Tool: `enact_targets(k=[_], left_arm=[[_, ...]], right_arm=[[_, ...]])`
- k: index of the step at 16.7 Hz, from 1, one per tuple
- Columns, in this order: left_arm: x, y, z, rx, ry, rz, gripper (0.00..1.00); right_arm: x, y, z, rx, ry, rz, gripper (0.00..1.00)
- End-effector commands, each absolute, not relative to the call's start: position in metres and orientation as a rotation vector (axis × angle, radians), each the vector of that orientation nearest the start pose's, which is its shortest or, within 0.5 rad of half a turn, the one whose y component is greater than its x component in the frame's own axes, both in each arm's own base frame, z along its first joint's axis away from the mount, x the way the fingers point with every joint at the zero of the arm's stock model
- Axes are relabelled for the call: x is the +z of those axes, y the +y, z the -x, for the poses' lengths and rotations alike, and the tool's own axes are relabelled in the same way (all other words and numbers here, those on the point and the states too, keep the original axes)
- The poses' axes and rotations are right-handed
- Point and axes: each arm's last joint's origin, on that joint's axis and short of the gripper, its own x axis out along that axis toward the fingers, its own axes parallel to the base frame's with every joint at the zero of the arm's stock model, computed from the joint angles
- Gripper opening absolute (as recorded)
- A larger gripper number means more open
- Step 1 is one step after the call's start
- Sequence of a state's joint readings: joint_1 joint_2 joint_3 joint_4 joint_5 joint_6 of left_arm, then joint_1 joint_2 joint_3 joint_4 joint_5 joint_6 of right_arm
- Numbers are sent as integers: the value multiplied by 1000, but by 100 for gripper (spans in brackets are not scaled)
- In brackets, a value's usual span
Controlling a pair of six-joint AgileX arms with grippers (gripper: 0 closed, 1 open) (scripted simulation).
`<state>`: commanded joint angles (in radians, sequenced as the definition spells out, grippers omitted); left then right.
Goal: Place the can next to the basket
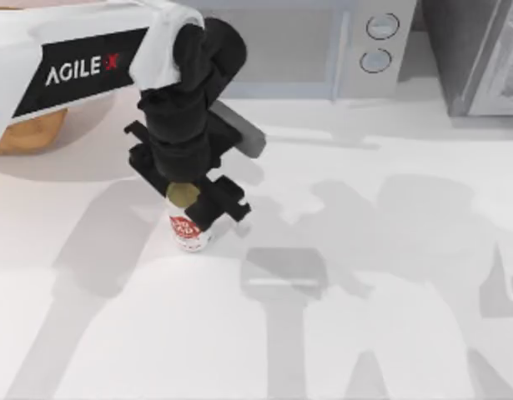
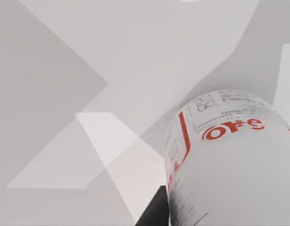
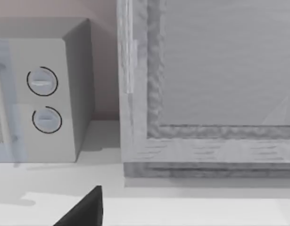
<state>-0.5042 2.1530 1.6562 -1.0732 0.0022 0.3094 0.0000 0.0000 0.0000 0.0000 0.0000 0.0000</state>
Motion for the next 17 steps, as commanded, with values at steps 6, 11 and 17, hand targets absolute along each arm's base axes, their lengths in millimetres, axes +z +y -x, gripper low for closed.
enact_targets(k=[6, 11, 17], left_arm=[[148, -171, -368, -574, 1552, -600, 0], [131, -77, -369, -382, 1732, -436, 0], [144, 40, -351, -116, 1750, -122, 0]], right_arm=[[160, -1, -106, 0, 0, 0, 100], [160, -1, -106, 0, 0, 0, 100], [160, -1, -106, 0, 0, 0, 100]])
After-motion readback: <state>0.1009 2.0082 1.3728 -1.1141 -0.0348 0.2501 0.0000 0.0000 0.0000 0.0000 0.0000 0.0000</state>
